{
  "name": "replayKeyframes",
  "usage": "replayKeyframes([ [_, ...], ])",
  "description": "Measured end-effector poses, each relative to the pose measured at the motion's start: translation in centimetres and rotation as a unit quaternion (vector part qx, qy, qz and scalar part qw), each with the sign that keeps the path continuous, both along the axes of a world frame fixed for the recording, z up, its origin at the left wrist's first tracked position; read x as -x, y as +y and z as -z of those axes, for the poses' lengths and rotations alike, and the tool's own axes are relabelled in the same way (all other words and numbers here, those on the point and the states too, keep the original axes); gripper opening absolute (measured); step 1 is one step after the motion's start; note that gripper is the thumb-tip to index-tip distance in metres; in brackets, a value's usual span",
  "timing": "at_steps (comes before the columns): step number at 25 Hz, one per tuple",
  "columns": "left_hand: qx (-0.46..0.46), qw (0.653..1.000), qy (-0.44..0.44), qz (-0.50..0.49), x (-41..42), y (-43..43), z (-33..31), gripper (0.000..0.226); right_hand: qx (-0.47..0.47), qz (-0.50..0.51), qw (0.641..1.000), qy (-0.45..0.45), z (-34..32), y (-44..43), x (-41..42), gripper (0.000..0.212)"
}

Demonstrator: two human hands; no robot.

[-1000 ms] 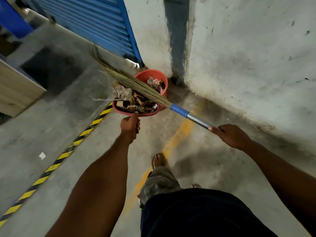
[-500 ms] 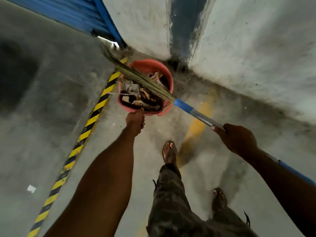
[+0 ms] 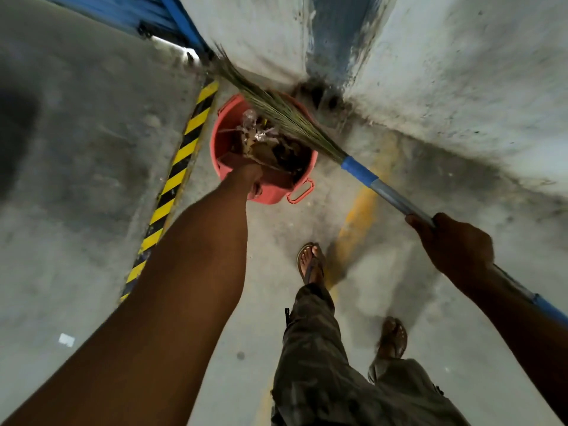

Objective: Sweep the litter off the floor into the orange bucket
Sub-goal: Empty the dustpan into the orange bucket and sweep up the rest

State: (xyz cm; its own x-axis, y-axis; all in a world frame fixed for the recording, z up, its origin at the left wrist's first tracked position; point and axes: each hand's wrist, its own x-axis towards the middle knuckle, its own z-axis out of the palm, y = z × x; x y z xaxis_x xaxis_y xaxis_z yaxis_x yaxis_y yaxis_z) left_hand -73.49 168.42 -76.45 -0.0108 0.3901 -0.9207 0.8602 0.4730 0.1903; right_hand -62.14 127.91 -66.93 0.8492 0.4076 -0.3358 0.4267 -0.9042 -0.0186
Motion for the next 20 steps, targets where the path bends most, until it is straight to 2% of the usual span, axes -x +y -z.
replayKeyframes([
  [3,-0.007,1.000,0.008,-0.014,-0.4,0.4,-2.3,0.033,-0.004,0.007,1.000,-0.004,-1.0,-0.4,0.1,0.066],
  [8,-0.052,0.996,-0.063,-0.022,0.6,-1.0,-6.3,0.020,-0.026,0.038,0.998,0.038,-2.7,-1.6,0.6,0.071],
  [12,-0.080,0.992,-0.091,-0.039,3.8,-4.6,-8.6,0.028,-0.054,0.060,0.989,0.122,-4.5,-3.9,1.6,0.078],
  [14,-0.128,0.986,-0.103,-0.033,5.9,-7.9,-10.2,0.037,-0.104,0.111,0.966,0.207,-5.3,-5.5,1.9,0.083],
  [17,-0.185,0.972,-0.123,-0.078,10.0,-14.1,-11.3,0.055,-0.179,0.201,0.900,0.342,-7.0,-9.2,3.3,0.075],
  [18,-0.211,0.966,-0.124,-0.082,11.5,-16.0,-11.0,0.062,-0.188,0.207,0.890,0.360,-7.7,-10.8,3.9,0.072],
  [20,-0.234,0.957,-0.139,-0.097,13.6,-20.7,-12.4,0.060,-0.206,0.206,0.881,0.374,-9.3,-13.9,5.3,0.070],
])
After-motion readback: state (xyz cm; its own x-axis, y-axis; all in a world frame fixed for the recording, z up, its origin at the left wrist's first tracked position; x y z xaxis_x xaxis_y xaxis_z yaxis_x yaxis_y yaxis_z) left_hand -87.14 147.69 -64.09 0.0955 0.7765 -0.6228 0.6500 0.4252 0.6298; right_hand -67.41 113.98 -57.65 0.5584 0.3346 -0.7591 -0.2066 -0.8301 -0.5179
